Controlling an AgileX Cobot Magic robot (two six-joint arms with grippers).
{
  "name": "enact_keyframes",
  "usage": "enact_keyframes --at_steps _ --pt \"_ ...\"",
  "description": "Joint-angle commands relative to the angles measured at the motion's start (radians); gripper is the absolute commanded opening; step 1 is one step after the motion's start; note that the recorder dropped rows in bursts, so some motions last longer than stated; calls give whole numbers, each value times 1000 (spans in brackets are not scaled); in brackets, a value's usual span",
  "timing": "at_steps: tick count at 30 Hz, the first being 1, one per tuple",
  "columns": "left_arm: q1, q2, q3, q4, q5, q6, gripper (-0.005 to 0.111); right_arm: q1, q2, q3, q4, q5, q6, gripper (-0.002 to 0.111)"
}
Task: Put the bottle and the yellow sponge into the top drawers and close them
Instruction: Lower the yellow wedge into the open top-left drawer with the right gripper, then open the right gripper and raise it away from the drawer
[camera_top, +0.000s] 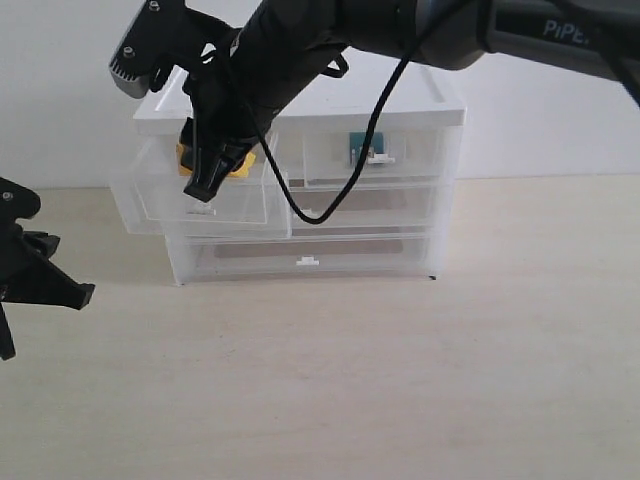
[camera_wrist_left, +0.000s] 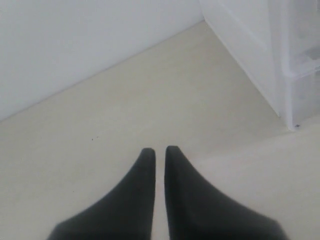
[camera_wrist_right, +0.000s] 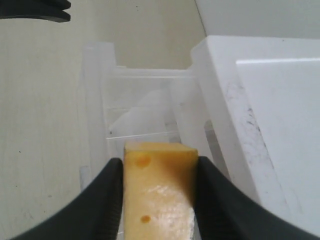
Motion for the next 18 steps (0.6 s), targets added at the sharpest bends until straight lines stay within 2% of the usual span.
enact_keyframes --at_steps 1,5,7,10,12,18 --pt "-1 -9 0 15 -9 -19 4 -8 -7 -3 3 -27 11 0" --pt "-1 -9 0 15 -10 -23 4 -8 -7 -3 3 -37 26 2" --pt "-1 -9 0 15 -10 -23 4 -8 -7 -3 -7 -46 54 10" --pt "-1 -9 0 15 -3 -27 4 -8 -7 -3 -18 -64 86 29" --pt "-1 -9 0 24 -3 -35 4 -8 -7 -3 -18 -68 84 36" --pt "-1 -9 0 31 -3 -38 4 -8 -5 -3 -18 -80 86 36"
